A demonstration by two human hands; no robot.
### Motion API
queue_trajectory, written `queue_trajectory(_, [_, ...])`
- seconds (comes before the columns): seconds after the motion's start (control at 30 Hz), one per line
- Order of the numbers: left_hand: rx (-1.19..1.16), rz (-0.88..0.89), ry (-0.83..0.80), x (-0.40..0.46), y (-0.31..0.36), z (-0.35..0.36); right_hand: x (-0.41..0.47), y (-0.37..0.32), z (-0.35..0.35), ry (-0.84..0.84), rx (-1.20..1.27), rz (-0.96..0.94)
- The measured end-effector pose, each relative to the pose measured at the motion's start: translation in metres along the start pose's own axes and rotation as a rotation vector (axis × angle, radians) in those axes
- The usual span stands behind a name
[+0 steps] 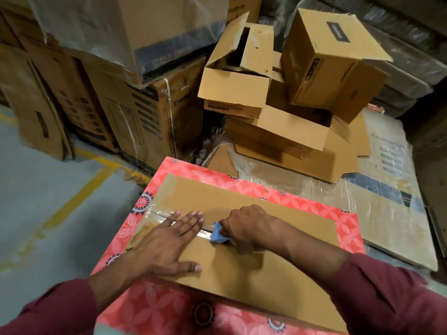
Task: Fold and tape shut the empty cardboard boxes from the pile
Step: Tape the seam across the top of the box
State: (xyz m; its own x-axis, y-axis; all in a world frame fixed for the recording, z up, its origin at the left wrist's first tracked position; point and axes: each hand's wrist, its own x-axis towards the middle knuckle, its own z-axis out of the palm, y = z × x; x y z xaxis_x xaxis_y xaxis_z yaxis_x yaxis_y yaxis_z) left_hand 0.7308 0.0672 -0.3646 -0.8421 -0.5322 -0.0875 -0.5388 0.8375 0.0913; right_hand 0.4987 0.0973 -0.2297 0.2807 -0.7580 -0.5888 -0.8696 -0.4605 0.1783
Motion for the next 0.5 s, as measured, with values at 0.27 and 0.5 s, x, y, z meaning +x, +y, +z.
queue_trajectory(0.27, [0.036,0.026,0.036,0.002,0.003,0.0,-0.069,0.063,0.051,-0.147,0.137,0.075])
queue_trajectory(0.5, [-0.01,0.067,-0.068,0.039,0.083,-0.005,-0.063,0.073,0.089,0.014,0.191,0.017])
